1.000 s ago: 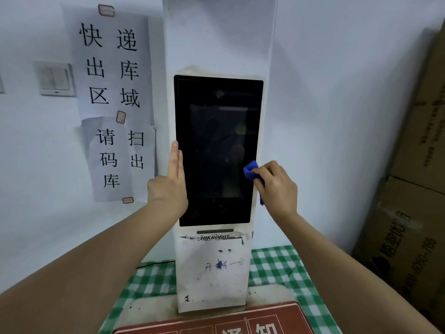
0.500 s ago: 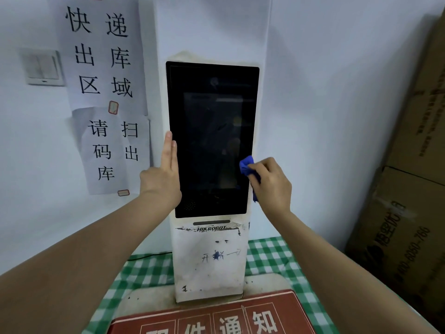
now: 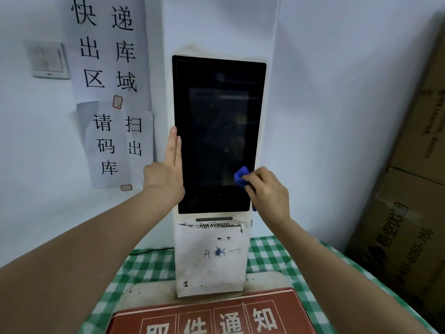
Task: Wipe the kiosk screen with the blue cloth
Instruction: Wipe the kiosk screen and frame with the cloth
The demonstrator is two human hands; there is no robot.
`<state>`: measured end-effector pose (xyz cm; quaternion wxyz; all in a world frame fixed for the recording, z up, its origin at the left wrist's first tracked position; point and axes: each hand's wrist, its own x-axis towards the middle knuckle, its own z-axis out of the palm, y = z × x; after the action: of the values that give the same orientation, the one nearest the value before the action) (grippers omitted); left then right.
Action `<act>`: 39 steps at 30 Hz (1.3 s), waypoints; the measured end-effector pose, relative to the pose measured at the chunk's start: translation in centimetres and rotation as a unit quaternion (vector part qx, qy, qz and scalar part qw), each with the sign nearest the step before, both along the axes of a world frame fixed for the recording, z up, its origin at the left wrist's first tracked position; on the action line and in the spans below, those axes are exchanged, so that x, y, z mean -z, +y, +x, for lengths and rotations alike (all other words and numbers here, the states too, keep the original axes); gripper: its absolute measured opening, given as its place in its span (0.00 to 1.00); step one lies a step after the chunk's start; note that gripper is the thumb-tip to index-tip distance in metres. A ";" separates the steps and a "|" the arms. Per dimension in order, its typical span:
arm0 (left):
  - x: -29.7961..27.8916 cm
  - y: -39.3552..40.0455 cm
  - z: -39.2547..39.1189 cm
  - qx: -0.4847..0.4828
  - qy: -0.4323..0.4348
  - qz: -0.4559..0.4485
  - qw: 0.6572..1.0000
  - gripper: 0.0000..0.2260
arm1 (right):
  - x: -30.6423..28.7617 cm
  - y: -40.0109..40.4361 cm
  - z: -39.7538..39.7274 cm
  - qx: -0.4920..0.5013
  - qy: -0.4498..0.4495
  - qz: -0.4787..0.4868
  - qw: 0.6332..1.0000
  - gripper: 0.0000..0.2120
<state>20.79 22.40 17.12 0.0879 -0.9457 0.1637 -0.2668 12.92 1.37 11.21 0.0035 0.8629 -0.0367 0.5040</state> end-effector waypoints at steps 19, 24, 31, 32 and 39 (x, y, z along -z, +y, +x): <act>0.1 0.1 0.2 0.001 -0.004 -0.003 1.000 0.43 | 0.5 1.5 1.6 0.008 -0.052 0.001 0.999 0.07; 0.0 0.1 0.1 0.008 -0.001 -0.012 1.000 0.44 | 4.0 0.8 1.5 -0.016 0.063 -0.123 0.990 0.15; -0.2 0.6 0.0 0.011 0.007 -0.005 1.000 0.44 | -0.4 3.3 2.1 -0.010 -0.039 -0.006 0.999 0.05; -0.2 0.6 0.0 0.011 0.008 -0.002 1.000 0.44 | -0.2 3.6 2.5 -0.004 -0.042 -0.004 0.999 0.06; -0.2 0.8 0.3 0.011 0.002 0.006 1.000 0.45 | 2.9 3.5 2.7 -0.037 0.050 -0.130 0.990 0.11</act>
<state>21.05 23.18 17.32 0.0903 -0.9439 0.1760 -0.2645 15.66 4.83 8.31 0.0988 0.8800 0.0613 0.4606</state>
